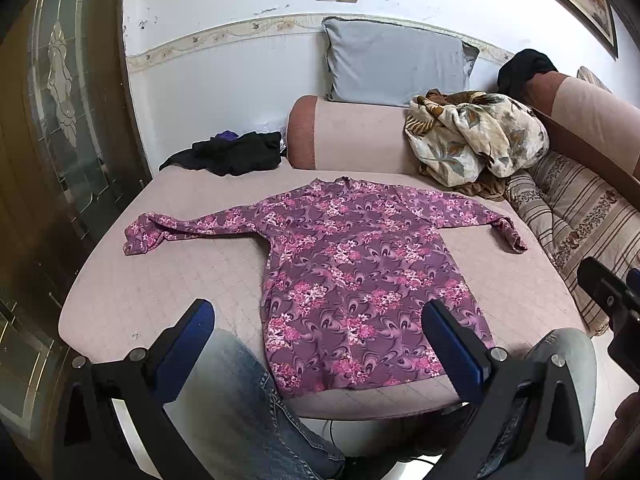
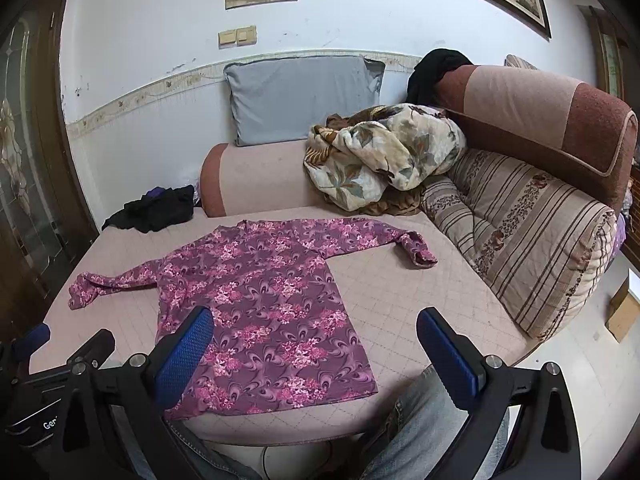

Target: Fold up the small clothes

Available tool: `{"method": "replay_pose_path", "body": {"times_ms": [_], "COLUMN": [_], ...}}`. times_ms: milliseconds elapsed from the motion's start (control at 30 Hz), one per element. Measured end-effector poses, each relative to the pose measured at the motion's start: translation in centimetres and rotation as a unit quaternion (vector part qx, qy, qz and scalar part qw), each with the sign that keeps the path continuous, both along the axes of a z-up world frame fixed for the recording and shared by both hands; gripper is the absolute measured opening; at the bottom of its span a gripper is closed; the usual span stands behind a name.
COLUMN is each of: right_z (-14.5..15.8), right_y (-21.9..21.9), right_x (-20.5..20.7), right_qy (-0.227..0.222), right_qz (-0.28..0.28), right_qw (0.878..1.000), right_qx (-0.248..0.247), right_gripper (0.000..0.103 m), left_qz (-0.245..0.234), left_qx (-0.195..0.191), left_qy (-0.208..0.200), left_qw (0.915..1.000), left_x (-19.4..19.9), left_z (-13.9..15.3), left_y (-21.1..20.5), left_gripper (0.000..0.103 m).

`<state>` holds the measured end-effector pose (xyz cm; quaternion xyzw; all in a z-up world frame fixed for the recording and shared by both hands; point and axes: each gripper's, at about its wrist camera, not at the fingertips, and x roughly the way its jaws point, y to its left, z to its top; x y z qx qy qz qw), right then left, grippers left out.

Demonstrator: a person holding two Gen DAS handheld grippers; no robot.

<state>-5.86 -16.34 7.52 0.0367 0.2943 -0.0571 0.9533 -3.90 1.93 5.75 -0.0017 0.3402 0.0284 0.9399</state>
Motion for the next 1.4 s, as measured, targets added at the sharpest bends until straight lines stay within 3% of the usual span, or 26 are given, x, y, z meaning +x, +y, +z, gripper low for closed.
{"method": "replay_pose_path", "body": {"times_ms": [533, 833, 1133, 1400], "right_z": [-1.2, -0.5, 1.3, 0.9], "right_y": [-1.6, -2.3, -2.0, -0.7], "right_x": [3.8, 1.7, -0.2, -0.6], "right_qy": [0.025, 0.011, -0.015, -0.004], "right_qz": [-0.011, -0.023, -0.03, -0.018], "right_qw": [0.999, 0.999, 0.999, 1.0], "right_qx": [0.022, 0.042, 0.031, 0.021], "right_gripper": [0.103, 0.103, 0.103, 0.103], "left_qz": [-0.013, -0.011, -0.006, -0.01], "left_qx": [0.017, 0.031, 0.008, -0.007], "left_qy": [0.029, 0.007, -0.003, 0.004], "left_qw": [0.9994, 0.9994, 0.9999, 0.9999], "left_x": [3.5, 0.1, -1.6, -2.0], "left_z": [-0.8, 0.2, 0.9, 0.9], "left_y": [-1.5, -1.6, -0.1, 0.9], "left_gripper": [0.103, 0.103, 0.103, 0.103]}}
